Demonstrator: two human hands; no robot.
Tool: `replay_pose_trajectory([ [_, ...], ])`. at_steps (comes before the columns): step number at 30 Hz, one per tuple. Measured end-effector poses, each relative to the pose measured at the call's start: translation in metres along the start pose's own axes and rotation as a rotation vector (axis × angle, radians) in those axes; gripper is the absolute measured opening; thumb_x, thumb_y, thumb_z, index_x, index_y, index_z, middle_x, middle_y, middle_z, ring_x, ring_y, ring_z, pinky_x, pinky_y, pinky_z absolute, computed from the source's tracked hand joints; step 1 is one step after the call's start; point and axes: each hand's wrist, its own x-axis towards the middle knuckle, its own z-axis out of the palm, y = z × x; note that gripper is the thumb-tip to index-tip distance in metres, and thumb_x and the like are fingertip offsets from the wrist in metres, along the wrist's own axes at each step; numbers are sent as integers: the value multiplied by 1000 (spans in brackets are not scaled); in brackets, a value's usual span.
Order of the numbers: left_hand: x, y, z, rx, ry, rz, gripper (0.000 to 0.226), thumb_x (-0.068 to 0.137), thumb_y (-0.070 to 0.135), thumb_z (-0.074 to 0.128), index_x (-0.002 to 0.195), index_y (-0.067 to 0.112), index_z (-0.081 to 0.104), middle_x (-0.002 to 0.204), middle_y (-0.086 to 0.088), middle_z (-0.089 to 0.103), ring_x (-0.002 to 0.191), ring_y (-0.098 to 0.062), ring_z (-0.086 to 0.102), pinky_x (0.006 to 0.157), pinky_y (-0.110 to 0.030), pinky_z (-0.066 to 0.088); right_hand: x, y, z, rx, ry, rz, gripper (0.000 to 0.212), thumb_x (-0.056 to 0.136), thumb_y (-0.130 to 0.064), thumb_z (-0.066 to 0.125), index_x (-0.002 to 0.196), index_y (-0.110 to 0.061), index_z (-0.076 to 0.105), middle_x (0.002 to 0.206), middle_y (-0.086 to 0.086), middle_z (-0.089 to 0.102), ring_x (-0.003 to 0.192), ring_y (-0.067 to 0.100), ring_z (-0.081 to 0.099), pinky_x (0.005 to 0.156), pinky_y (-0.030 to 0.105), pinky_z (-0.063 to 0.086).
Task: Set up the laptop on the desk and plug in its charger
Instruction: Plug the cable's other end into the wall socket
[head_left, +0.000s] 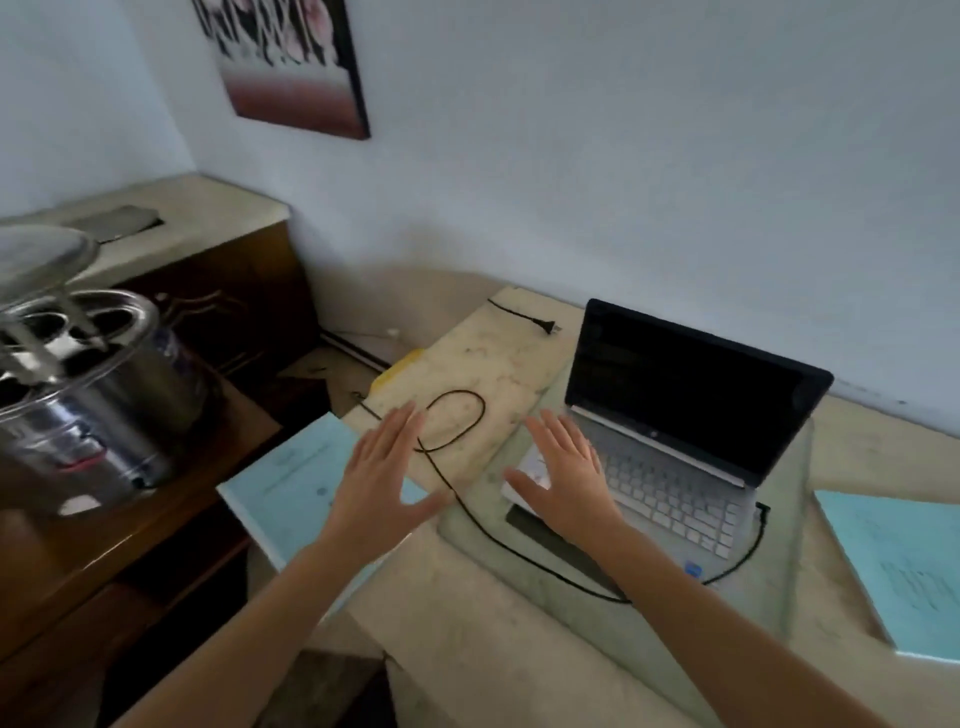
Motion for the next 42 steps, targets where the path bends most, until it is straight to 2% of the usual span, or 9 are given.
replay_pose_trajectory([
  [3,-30,-35,-19,9,26,-98,90,81,59,57,151,25,10,160,6,6,147,-12,2,120,-39,11,0,-39,28,26,-39,-104,71,87,-61,44,147,-32,19,161,-6,6,148,16,-3,117,45,4],
  [7,-47,-88,-49,6,72,-183,87,81,59,58,149,30,13,160,7,6,147,-11,-2,117,-36,2,21,-84,59,-15,-48,-172,72,86,-62,43,147,-32,19,161,-6,5,148,17,-4,117,44,4],
  [13,-54,-193,-86,38,54,-211,93,79,67,52,150,31,3,160,10,3,145,-7,-9,118,-35,-6,61,-151,108,15,23,-110,71,85,-65,41,147,-35,21,160,-11,8,147,14,0,118,45,9],
  [19,-44,-287,-125,126,-30,-130,95,78,72,47,150,34,-2,160,11,1,147,-12,-7,118,-38,-7,78,-219,180,-24,-34,-49,64,87,-61,43,145,-39,24,160,-9,9,147,18,2,118,45,10],
  [25,12,-362,-129,95,-63,-68,91,78,71,48,149,36,3,160,12,4,147,-10,-3,116,-37,-2,141,-252,204,-49,-24,10,61,88,-59,46,143,-44,24,160,-9,7,147,19,2,117,46,15],
  [29,57,-411,-110,77,-127,16,91,77,72,45,149,37,1,160,13,1,145,-7,-7,116,-36,-2,198,-253,225,-67,-21,98,68,86,-61,48,146,-40,23,160,-12,4,147,16,0,118,44,14],
  [36,137,-496,-108,54,-233,51,93,76,73,44,150,37,0,160,14,-1,146,-7,-8,115,-34,-4,297,-273,268,-36,-18,225,76,84,-62,50,148,-38,16,160,-13,3,147,16,-1,119,46,12],
  [42,217,-529,-101,85,-357,158,97,77,74,43,148,37,-13,157,13,-19,142,-10,-23,116,-38,-9,348,-273,262,-12,83,300,76,83,-63,50,147,-42,16,159,-15,1,147,14,-2,119,47,12],
])
